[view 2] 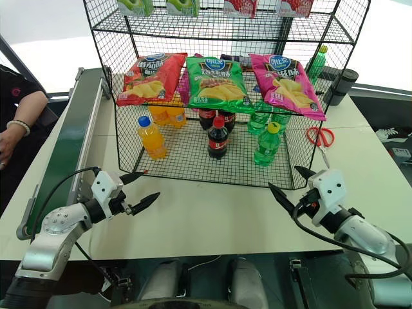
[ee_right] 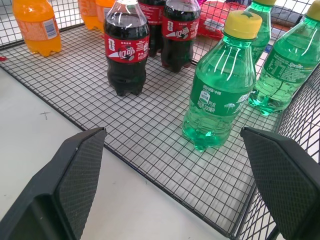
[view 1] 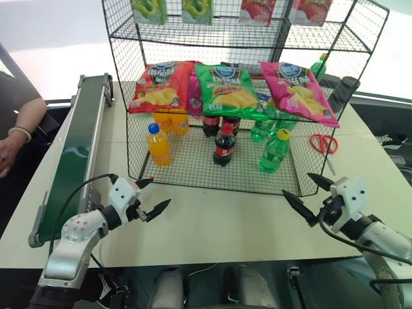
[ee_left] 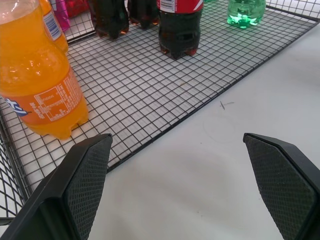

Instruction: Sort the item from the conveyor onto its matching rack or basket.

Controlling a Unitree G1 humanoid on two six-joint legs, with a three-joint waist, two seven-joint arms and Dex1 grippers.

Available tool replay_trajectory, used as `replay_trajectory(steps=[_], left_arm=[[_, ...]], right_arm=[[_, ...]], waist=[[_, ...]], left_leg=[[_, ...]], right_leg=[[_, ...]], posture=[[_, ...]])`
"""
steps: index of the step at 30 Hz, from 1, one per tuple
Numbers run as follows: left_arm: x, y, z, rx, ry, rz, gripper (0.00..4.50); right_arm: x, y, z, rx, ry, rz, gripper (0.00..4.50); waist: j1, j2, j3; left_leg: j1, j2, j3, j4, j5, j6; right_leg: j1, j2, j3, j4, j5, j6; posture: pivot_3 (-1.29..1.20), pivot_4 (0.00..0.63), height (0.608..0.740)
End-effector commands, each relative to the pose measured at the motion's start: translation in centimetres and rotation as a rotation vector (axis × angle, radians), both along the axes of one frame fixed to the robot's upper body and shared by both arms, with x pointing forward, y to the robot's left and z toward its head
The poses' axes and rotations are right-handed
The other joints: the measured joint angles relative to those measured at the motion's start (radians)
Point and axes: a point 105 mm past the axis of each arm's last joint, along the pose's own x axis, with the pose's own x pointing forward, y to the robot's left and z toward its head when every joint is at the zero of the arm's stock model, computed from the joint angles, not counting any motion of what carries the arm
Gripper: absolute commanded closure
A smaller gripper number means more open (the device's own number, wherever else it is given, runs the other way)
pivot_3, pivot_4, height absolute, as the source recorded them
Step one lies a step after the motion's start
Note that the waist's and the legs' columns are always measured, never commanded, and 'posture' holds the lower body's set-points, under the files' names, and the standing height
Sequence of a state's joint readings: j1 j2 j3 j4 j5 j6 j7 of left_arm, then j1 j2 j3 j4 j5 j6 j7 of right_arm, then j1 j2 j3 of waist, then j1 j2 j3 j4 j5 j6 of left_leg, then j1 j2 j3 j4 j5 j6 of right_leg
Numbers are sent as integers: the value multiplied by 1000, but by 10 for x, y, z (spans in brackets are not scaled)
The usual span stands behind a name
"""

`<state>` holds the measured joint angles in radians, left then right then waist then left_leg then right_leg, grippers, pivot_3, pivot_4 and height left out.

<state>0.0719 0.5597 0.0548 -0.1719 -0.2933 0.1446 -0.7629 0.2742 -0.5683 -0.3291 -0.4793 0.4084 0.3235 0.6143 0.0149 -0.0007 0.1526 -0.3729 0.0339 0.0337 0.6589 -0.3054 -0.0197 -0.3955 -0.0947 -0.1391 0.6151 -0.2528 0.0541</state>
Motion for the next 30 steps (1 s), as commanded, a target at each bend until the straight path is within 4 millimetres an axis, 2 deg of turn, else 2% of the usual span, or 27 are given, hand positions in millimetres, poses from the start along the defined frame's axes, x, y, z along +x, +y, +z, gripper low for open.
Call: replay_trajectory(steps=[1, 16, 30], left_arm=[[0, -1, 14, -7, -49, -7, 0], [2, 1, 13, 10, -53, 8, 0], [1, 1, 12, 8, -57, 14, 0]], right_arm=[[1, 7, 15, -9, -49, 24, 19], [3, 11, 18, -5, -50, 26, 19], [3, 9, 13, -11, -41, 26, 19]], waist=[[0, 0, 0], [0, 0, 0], [0, 0, 0]], left_leg=[[0, 0, 0, 0, 0, 0], [0, 0, 0, 0, 0, 0], [0, 0, 0, 0, 0, 0]], right_leg=[[0, 0, 0, 0, 0, 0], [0, 1, 0, 0, 0, 0], [0, 1, 0, 0, 0, 0]], posture=[[0, 150, 735], [0, 150, 735], [0, 150, 735]])
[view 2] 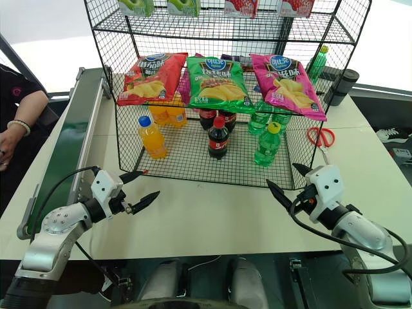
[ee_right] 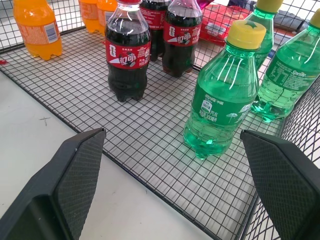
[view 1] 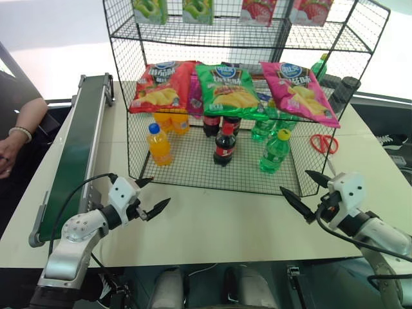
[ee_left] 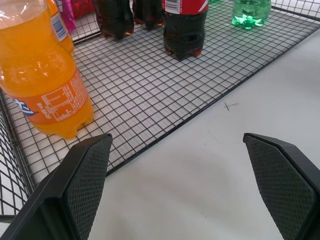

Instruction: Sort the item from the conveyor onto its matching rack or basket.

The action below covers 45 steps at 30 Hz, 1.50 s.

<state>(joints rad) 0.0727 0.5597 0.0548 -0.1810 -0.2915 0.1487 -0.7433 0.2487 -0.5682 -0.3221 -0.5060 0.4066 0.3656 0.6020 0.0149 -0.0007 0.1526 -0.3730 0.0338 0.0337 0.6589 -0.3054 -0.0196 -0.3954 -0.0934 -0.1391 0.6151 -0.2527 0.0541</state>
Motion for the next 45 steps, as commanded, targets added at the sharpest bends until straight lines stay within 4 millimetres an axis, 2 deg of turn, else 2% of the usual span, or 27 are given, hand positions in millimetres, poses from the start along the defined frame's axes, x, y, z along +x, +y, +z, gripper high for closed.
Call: replay_trajectory(steps=[1, 15, 45], left_arm=[[1, 0, 11, 6, -49, 0, 0], [4, -2, 10, 2, -54, 4, 0], [6, -3, 11, 2, -59, 9, 0]], right_arm=[[0, 3, 7, -10, -36, 20, 19], [0, -3, 0, -11, -41, 19, 19], [6, -3, -4, -8, -52, 21, 19]], waist=[[0, 0, 0], [0, 0, 0], [0, 0, 0]], left_leg=[[0, 0, 0, 0, 0, 0], [0, 0, 0, 0, 0, 0], [0, 0, 0, 0, 0, 0]], right_leg=[[0, 0, 0, 0, 0, 0], [0, 0, 0, 0, 0, 0], [0, 0, 0, 0, 0, 0]], posture=[[0, 150, 735], [0, 150, 735], [0, 150, 735]])
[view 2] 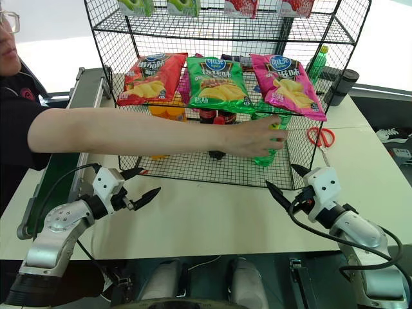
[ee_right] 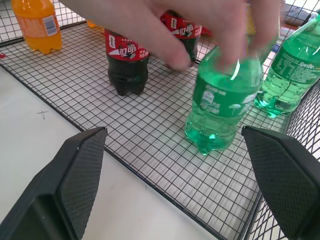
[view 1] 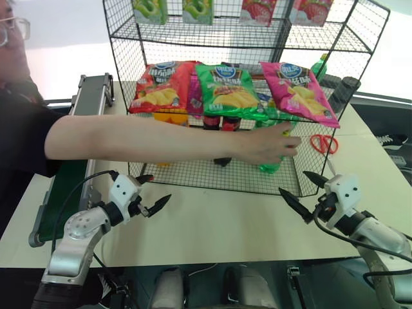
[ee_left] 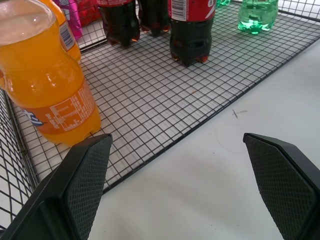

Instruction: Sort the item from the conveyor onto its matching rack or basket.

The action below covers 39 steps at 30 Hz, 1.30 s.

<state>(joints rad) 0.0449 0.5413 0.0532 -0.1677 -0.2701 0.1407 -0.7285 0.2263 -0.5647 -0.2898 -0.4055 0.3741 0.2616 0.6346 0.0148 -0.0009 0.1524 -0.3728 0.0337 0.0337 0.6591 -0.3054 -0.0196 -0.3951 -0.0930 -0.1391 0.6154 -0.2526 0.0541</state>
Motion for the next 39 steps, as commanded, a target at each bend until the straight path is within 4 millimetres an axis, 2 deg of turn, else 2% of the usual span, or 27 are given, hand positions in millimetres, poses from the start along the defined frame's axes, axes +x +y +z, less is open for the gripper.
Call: replay_trajectory(steps=[1, 25, 39], left_arm=[[0, -1, 7, -1, -30, -4, 0], [-10, -2, 3, -8, -8, 8, 0], [-10, 1, 7, -31, -22, 35, 0]], right_arm=[[1, 0, 5, 2, -36, 0, 19], [-3, -6, -10, 4, -15, 17, 19], [3, 0, -8, -1, -27, 42, 19]], waist=[[0, 0, 0], [0, 0, 0], [0, 0, 0]], left_leg=[[0, 0, 0, 0, 0, 0], [0, 0, 0, 0, 0, 0], [0, 0, 0, 0, 0, 0]], right_leg=[[0, 0, 0, 0, 0, 0], [0, 0, 0, 0, 0, 0], [0, 0, 0, 1, 0, 0]], posture=[[0, 150, 735], [0, 150, 735], [0, 150, 735]])
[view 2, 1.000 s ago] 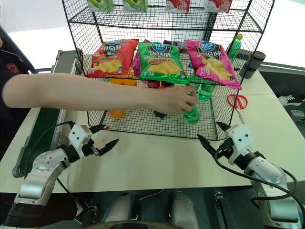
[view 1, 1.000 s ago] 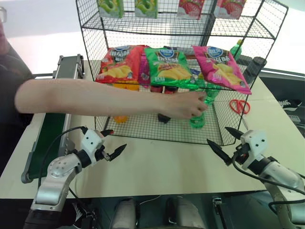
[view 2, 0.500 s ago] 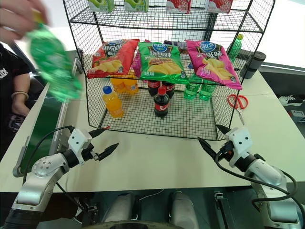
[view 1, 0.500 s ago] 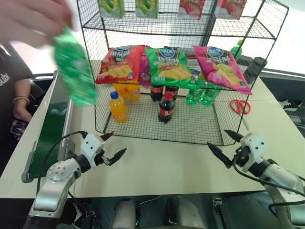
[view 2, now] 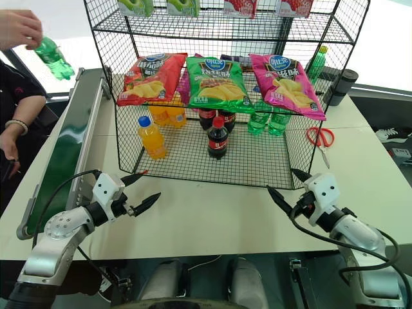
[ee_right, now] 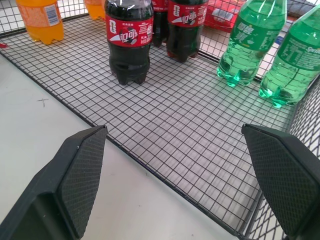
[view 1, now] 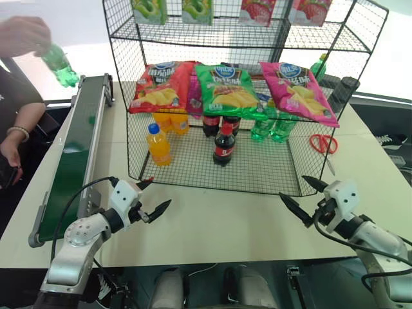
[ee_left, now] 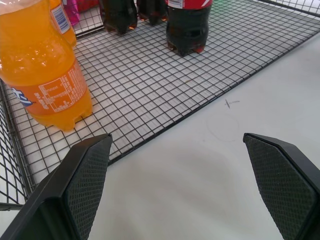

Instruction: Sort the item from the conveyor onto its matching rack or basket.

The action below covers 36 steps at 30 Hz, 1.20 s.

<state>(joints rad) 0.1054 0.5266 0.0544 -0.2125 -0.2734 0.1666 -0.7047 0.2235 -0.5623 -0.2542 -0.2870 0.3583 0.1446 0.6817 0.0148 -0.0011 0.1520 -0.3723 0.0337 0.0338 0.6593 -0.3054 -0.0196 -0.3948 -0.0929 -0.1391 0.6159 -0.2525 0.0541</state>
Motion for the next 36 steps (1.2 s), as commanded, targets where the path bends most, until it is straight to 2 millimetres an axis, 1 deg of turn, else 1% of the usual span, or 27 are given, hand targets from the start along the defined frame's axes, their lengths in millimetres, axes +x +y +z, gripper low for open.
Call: replay_trajectory(steps=[1, 5, 11, 17, 19, 21, 22, 23, 29, 34, 36], left_arm=[[1, 3, 16, -20, -62, 21, 0], [2, 12, 21, -52, -73, 79, 0], [5, 32, 38, -130, -106, 190, 0], [0, 88, 63, -254, -185, 459, 0], [0, 102, 66, -275, -207, 530, 0], [1, 132, 65, -258, -240, 698, 0], [0, 142, 65, -256, -256, 758, 0], [0, 149, 64, -259, -263, 797, 0], [2, 164, 54, -241, -278, 894, 0], [7, 159, 48, -235, -275, 887, 0], [8, 159, 46, -238, -276, 891, 0]], right_arm=[[3, 4, 9, -2, -39, 12, 19], [7, 9, 13, -3, -45, 26, 19], [9, 13, 18, -2, -56, 36, 19], [11, 37, 31, 17, -86, 101, 19], [12, 44, 34, 23, -90, 122, 19], [13, 60, 37, 36, -94, 168, 19], [14, 69, 38, 45, -95, 195, 19], [13, 78, 39, 55, -95, 224, 19], [8, 113, 37, 76, -88, 339, 19], [-6, 139, 31, 95, -66, 451, 19], [-10, 147, 31, 119, -53, 478, 19]], waist=[[0, 0, 0], [-1, 0, 0], [0, 0, 0], [-3, 0, 0], [-1, -1, 0], [0, -1, -1], [1, -2, -1], [0, -3, -2], [0, -5, -3], [-1, -7, -4], [-1, -7, -4]], left_leg=[[0, 0, 0, 0, 0, 0], [0, 0, 0, 0, 0, 0], [0, 0, 0, 0, 0, 0], [0, 0, 0, 1, 0, 0], [1, 1, 0, 1, 0, 0], [1, 1, 0, 1, 0, 0], [1, 0, -1, 1, 0, 0], [0, 0, -1, 2, 0, 0], [0, -1, -1, 2, 0, 0], [0, 0, -1, 2, 0, 0], [0, 0, -1, 2, 0, 0]], right_leg=[[0, 0, 0, 0, 0, 0], [0, 0, 0, 0, 0, 0], [0, 0, 0, 0, 0, 0], [0, 0, 0, 1, 0, 0], [0, 0, 0, 1, 0, 0], [1, 0, 0, 1, 0, 0], [1, 0, 0, 1, 0, 0], [1, 0, 0, 1, 0, 0], [1, -1, 0, 1, 0, 0], [1, -1, -1, 1, 0, 0], [1, -1, -1, 1, 0, 0]], posture=[[0, 150, 735], [0, 150, 735], [0, 150, 735], [0, 150, 735], [0, 150, 735], [0, 150, 735], [0, 150, 735], [0, 150, 735], [0, 150, 735], [0, 150, 735], [0, 150, 735]])
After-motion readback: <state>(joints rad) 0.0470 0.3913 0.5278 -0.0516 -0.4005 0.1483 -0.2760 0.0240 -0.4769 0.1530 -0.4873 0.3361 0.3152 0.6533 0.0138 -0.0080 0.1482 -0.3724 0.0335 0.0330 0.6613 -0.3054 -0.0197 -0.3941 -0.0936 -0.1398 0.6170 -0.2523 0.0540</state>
